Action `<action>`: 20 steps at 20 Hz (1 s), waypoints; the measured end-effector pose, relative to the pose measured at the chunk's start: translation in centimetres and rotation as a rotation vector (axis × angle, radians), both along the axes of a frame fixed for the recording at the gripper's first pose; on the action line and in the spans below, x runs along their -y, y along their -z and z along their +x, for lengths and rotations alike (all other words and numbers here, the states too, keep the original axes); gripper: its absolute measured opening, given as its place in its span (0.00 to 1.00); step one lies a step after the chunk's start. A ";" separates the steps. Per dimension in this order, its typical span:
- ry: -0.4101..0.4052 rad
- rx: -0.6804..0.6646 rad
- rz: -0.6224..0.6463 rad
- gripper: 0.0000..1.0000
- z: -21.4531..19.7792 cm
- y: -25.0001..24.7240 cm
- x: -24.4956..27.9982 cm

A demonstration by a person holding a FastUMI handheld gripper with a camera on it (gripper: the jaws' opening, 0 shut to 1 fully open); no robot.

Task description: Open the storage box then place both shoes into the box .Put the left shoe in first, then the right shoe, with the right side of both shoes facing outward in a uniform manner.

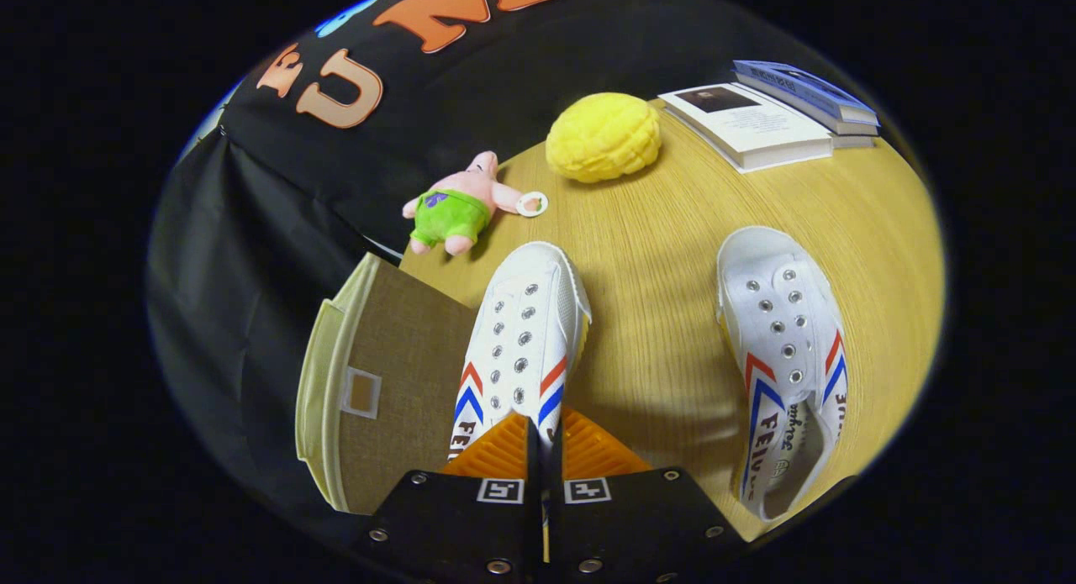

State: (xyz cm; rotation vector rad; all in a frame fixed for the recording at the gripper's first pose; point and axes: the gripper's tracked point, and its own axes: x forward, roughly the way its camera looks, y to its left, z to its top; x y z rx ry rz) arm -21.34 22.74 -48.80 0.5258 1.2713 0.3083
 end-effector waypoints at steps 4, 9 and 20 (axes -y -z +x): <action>-0.019 0.096 0.036 0.03 2.8 -5.5 -1.6; -0.079 0.184 0.089 0.03 4.7 -12.0 -5.0; -0.301 0.212 0.160 0.03 2.7 -11.7 -16.6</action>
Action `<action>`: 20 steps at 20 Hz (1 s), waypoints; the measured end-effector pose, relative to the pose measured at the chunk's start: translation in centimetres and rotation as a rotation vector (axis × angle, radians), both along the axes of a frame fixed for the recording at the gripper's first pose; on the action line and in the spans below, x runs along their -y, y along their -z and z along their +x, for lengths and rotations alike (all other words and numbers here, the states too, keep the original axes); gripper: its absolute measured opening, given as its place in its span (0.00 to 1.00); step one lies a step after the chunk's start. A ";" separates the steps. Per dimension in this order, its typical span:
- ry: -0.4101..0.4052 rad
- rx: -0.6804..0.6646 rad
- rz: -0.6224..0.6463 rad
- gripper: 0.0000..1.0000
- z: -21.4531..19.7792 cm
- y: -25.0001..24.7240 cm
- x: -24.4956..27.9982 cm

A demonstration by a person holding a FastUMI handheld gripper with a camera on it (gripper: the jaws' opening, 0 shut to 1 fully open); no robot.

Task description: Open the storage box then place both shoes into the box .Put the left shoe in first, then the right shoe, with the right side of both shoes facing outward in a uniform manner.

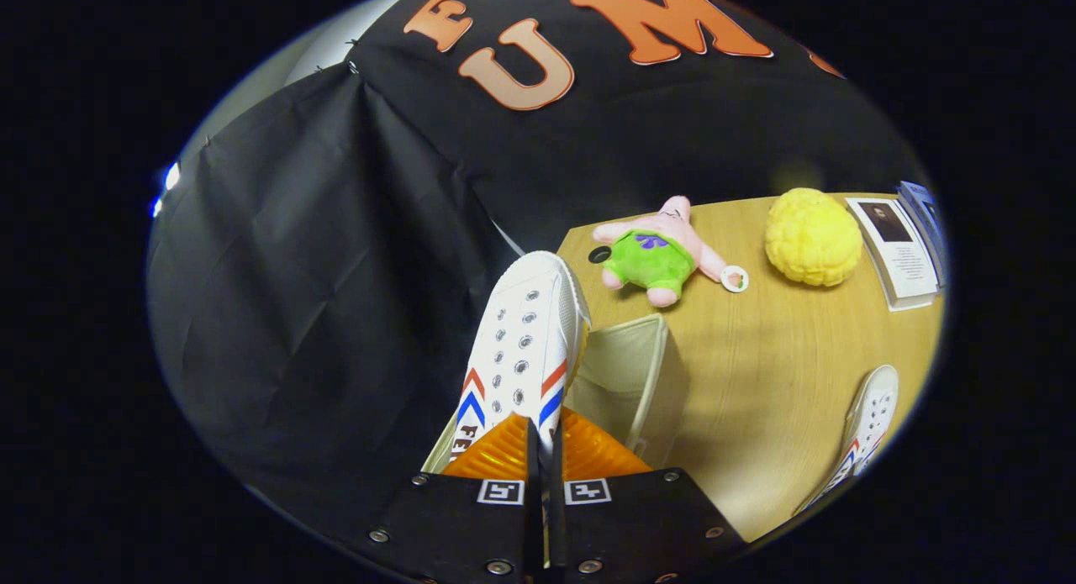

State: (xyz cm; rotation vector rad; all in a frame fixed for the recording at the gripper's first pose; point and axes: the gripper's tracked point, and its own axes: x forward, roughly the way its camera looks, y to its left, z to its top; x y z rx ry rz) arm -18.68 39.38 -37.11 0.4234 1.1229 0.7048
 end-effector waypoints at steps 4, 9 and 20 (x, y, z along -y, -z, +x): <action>-0.071 0.018 -0.039 0.03 -1.4 1.0 -1.5; -0.145 0.007 -0.085 0.03 -2.6 2.4 -1.3; -0.201 -0.075 -0.200 0.03 -2.7 3.1 -1.4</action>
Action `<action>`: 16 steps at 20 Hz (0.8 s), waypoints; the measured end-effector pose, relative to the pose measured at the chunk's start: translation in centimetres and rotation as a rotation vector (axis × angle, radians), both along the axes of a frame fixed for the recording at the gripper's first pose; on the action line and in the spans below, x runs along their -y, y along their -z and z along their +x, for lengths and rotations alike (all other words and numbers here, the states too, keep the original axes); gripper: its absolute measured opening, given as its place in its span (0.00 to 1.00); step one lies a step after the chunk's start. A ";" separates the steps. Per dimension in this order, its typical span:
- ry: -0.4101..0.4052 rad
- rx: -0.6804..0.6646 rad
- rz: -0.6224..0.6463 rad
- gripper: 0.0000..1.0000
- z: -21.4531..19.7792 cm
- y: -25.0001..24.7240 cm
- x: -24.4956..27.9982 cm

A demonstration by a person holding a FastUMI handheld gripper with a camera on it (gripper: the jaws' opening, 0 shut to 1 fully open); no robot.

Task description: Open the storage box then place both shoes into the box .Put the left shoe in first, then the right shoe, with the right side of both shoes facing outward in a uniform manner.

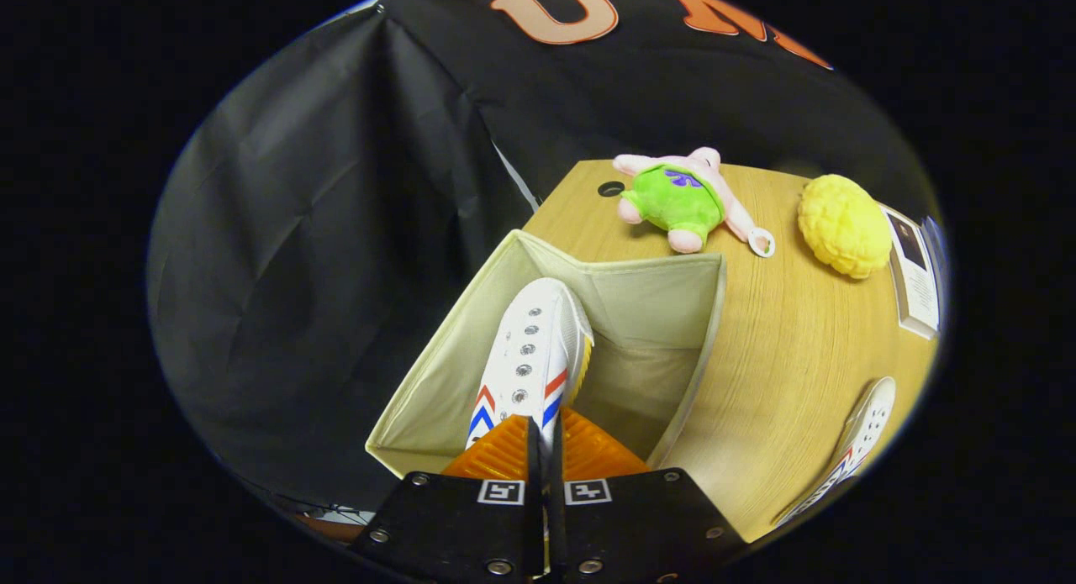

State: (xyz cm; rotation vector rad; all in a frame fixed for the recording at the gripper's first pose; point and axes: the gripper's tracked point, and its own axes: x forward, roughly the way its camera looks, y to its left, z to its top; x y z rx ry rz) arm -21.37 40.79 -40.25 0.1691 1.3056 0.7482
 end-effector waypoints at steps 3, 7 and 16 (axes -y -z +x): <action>0.037 -0.078 -0.037 0.03 0.5 -0.8 0.1; 0.032 -0.109 -0.123 0.03 -0.5 0.0 0.3; 0.052 -0.071 -0.010 0.64 1.6 -5.3 2.3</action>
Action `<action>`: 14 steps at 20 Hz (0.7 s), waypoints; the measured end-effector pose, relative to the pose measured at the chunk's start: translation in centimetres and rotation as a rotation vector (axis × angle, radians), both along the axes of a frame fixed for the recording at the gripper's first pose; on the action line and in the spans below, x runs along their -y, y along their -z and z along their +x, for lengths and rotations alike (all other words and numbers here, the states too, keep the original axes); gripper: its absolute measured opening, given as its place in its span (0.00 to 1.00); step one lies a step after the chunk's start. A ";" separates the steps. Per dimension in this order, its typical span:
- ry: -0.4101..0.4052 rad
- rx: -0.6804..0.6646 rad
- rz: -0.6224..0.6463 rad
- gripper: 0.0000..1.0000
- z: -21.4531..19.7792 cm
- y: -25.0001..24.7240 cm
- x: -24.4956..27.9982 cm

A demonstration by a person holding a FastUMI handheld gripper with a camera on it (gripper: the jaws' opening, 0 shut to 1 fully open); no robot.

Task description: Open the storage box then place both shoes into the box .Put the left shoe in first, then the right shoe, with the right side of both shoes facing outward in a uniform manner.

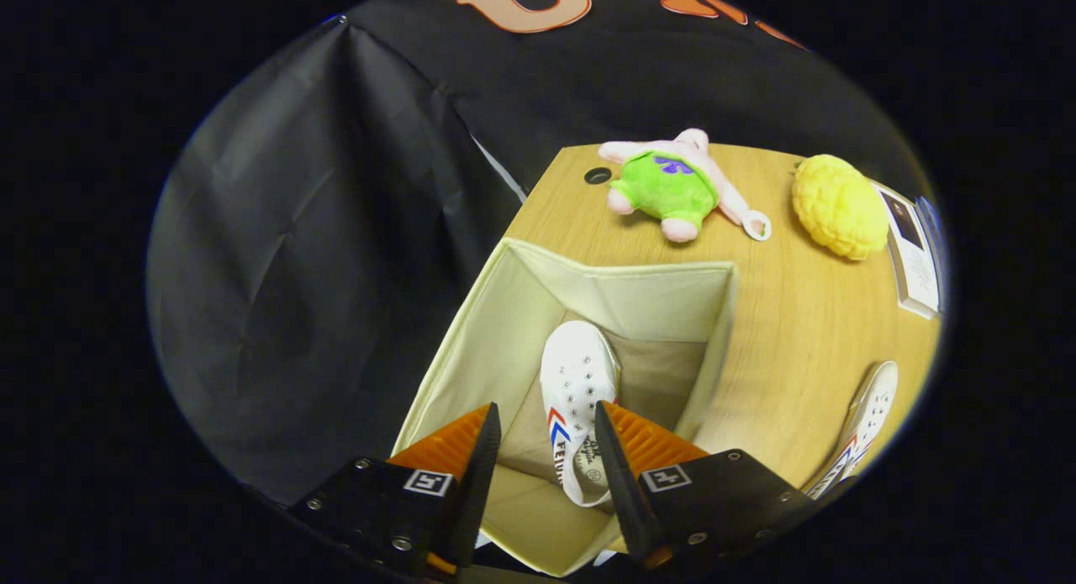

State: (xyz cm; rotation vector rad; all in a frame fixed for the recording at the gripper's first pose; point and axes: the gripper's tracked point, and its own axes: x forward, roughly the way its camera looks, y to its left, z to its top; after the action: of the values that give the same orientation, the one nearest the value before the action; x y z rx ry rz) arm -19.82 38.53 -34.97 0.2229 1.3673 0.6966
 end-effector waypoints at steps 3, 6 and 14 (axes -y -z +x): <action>0.057 0.012 0.069 0.79 0.6 -1.6 2.5; 0.108 0.086 0.041 0.90 2.0 -2.6 6.7; 0.288 0.133 -0.128 0.97 2.6 1.4 21.2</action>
State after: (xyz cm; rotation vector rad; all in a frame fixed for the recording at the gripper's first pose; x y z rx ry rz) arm -17.27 17.31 -36.34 0.2610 1.2167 0.3756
